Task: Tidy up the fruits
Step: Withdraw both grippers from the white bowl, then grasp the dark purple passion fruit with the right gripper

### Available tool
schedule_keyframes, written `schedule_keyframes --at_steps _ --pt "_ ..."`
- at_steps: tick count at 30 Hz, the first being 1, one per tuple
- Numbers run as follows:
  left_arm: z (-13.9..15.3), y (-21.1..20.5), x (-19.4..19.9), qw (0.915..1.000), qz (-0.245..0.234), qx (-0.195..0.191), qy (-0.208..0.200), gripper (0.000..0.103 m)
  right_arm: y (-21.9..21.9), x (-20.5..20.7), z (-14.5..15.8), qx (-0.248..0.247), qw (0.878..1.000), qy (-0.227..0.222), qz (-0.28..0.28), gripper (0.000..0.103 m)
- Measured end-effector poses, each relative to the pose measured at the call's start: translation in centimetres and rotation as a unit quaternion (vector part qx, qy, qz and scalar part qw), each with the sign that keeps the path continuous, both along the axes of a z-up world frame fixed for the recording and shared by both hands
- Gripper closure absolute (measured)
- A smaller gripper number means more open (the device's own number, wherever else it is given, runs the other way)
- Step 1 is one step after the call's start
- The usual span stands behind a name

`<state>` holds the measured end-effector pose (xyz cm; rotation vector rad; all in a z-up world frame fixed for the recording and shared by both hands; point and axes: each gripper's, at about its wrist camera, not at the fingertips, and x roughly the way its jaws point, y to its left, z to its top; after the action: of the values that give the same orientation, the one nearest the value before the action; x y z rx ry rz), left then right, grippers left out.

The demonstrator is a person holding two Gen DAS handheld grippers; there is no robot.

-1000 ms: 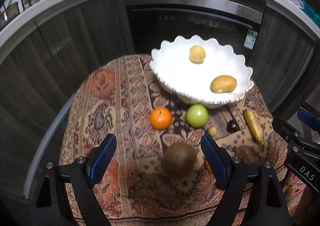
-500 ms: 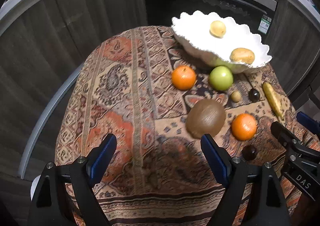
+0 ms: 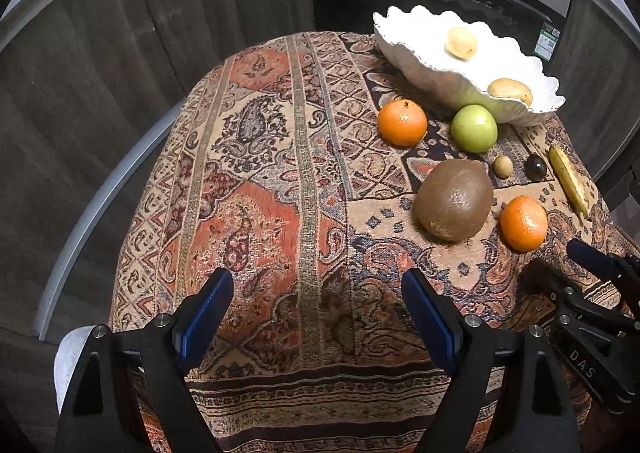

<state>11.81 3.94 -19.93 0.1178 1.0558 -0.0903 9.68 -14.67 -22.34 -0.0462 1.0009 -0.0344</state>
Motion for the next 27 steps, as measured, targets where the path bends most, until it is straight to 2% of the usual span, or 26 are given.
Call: schedule_keyframes --at_steps 6,8,12,20,27 --pt "-0.1 0.0 -0.1 1.0 -0.001 0.0 -0.001 0.017 -0.1 -0.1 -1.0 0.007 1.0 0.012 0.002 0.057" --pt "-0.1 0.0 -0.2 1.0 -0.001 0.0 -0.001 0.017 0.0 -0.1 -1.4 0.01 1.0 0.017 0.005 0.066" --pt "-0.1 0.1 -0.2 1.0 -0.001 -0.001 -0.001 0.017 0.2 -0.1 -2.0 0.024 0.999 0.023 0.014 0.076" --pt "0.2 -0.5 -0.5 1.0 -0.006 -0.002 -0.005 0.017 -0.2 -0.4 -1.4 0.03 0.999 0.016 0.005 0.076" --pt "0.7 -3.2 -0.6 0.9994 -0.033 -0.01 -0.007 0.017 -2.5 -0.9 0.5 0.019 1.0 0.003 -0.021 0.076"
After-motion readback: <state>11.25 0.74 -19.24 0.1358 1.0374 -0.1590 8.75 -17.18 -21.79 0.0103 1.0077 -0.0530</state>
